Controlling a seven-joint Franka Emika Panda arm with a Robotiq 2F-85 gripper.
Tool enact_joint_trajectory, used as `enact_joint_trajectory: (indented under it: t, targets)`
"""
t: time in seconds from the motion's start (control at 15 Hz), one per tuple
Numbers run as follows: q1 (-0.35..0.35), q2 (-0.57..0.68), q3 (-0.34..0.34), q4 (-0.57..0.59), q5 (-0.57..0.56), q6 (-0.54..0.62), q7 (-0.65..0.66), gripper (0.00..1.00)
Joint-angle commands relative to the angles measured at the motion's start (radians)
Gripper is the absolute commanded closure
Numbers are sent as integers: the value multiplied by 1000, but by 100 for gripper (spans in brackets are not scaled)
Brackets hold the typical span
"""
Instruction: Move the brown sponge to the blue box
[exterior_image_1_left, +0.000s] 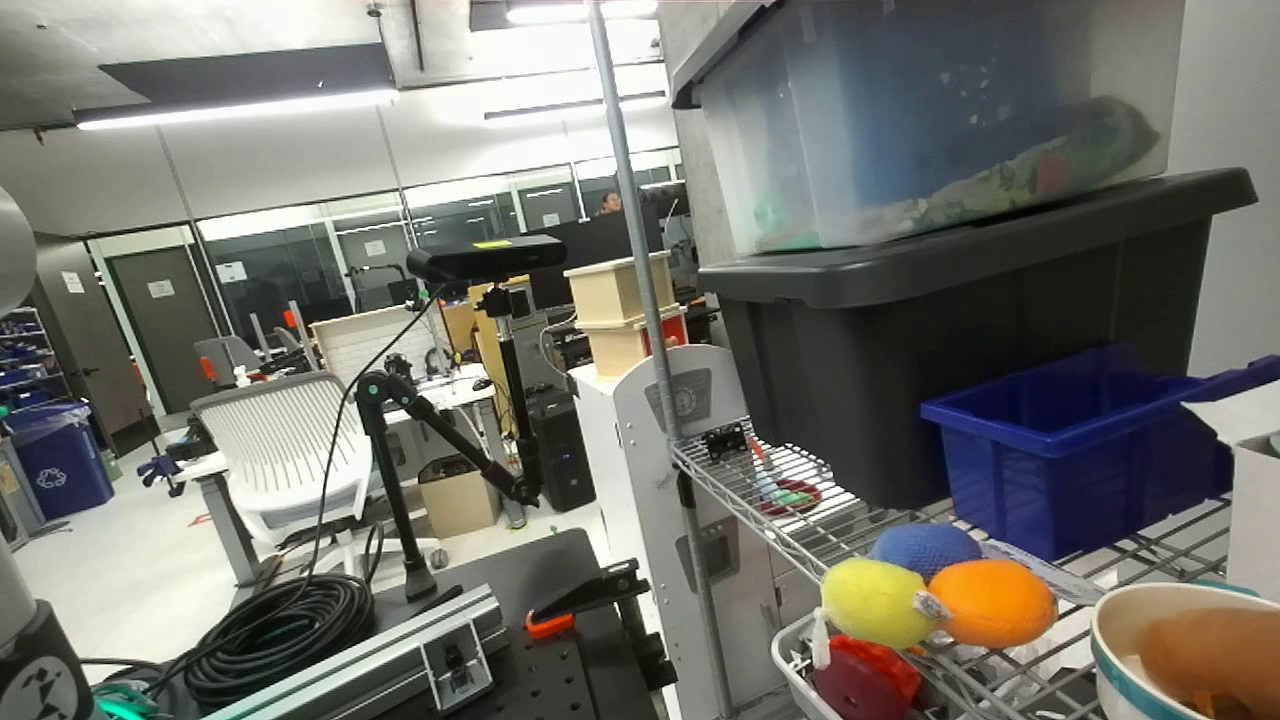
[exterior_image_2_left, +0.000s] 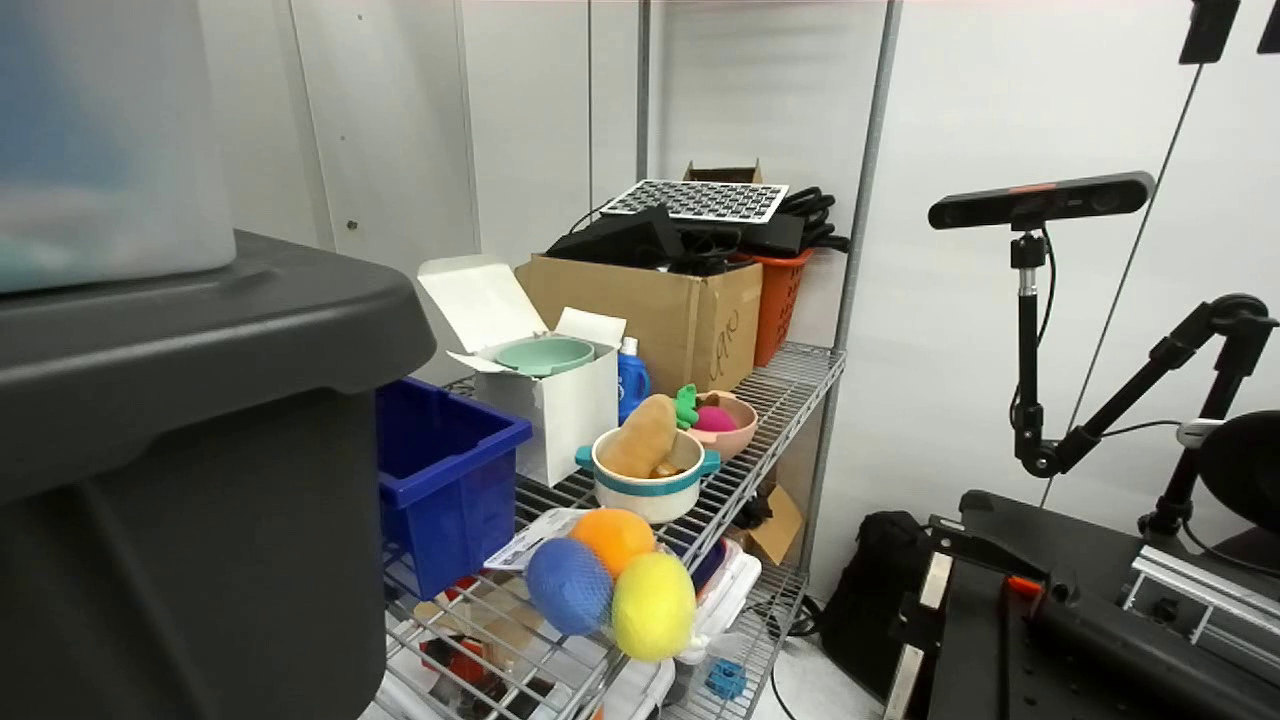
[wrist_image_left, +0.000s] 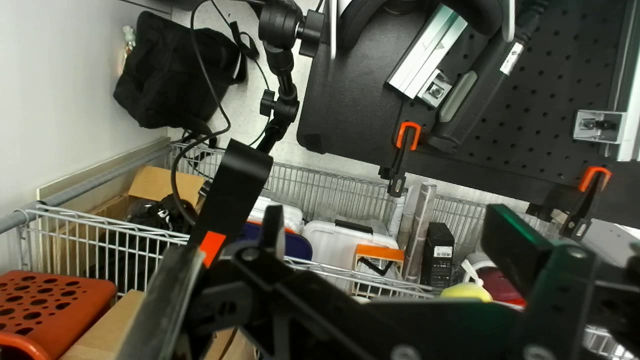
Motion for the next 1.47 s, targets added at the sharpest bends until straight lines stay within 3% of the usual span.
enact_joint_trajectory:
  t: [0.0,1.4]
  targets:
    - [11,-1,-5,3,-4,-4,6,0]
    - [52,8,7,13,4,20,17,0]
